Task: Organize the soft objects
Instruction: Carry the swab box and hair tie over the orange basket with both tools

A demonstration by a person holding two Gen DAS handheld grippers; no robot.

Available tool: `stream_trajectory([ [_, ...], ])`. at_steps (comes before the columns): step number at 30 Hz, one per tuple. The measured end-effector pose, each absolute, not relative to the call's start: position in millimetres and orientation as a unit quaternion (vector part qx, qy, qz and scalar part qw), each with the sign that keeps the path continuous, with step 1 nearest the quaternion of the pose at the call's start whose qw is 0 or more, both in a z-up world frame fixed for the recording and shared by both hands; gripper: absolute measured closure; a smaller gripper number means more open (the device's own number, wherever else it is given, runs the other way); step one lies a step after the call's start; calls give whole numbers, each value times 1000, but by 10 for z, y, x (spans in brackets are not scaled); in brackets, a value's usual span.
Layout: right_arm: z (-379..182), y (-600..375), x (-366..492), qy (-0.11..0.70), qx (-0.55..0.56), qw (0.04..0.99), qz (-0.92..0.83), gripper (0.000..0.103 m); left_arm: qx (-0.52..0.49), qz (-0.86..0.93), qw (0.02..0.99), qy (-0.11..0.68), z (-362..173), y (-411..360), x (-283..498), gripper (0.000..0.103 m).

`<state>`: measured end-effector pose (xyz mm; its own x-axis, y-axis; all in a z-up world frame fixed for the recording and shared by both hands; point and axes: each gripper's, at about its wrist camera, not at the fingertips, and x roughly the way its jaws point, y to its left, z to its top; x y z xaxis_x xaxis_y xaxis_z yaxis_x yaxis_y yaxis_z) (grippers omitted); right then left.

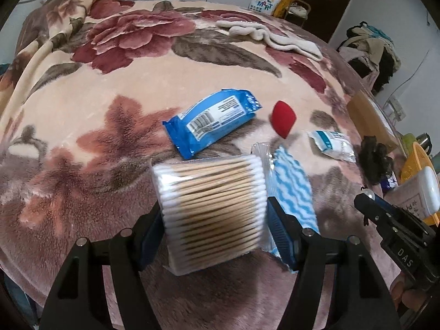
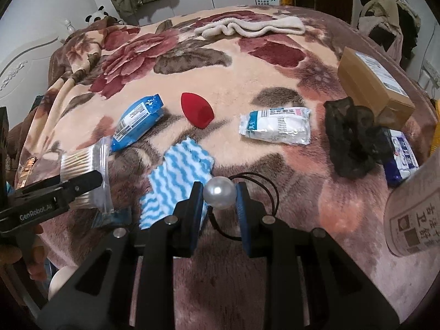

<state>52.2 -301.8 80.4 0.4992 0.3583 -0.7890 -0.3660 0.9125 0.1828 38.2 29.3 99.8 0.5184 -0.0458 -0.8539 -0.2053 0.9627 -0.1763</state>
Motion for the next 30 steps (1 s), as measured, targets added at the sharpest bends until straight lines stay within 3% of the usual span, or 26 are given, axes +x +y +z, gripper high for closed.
stream_trajectory([
  [30, 1184, -3887, 200, 432, 22, 887, 162, 78, -66, -22, 876, 477, 1435, -774, 283, 31],
])
